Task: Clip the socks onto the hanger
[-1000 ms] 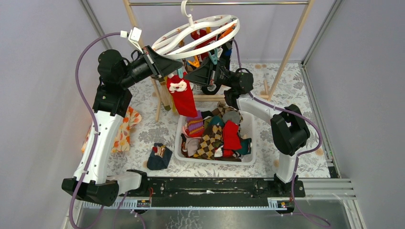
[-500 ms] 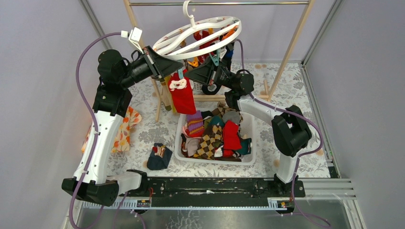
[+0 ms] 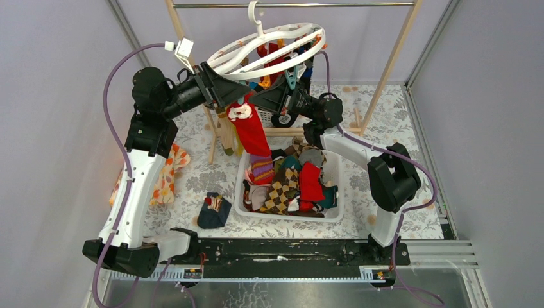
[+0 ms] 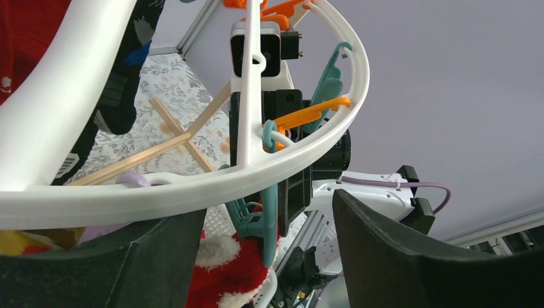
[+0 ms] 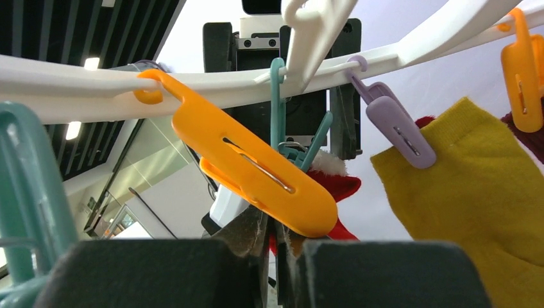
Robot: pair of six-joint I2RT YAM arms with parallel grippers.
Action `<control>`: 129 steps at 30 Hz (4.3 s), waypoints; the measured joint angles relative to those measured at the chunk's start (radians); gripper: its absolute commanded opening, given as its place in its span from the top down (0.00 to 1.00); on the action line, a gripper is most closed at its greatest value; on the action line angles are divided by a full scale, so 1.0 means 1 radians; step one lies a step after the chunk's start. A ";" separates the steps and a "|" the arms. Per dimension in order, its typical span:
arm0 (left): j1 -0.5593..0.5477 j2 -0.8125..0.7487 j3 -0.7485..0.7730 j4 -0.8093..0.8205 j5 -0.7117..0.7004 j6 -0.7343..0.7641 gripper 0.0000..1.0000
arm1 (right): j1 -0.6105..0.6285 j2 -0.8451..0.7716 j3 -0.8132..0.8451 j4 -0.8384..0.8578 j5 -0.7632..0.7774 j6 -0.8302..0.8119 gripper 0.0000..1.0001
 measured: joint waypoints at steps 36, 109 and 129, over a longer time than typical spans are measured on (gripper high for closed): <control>0.000 -0.163 -0.130 -0.150 -0.088 0.237 0.40 | -0.034 -0.362 -0.338 -0.350 0.244 -0.549 0.23; 0.000 -0.106 0.020 -0.172 -0.089 0.224 0.50 | 0.039 -0.150 -0.196 0.079 0.272 -0.492 0.57; 0.000 -0.105 0.046 -0.187 -0.105 0.224 0.51 | 0.032 -0.192 -0.248 0.013 0.263 -0.508 0.97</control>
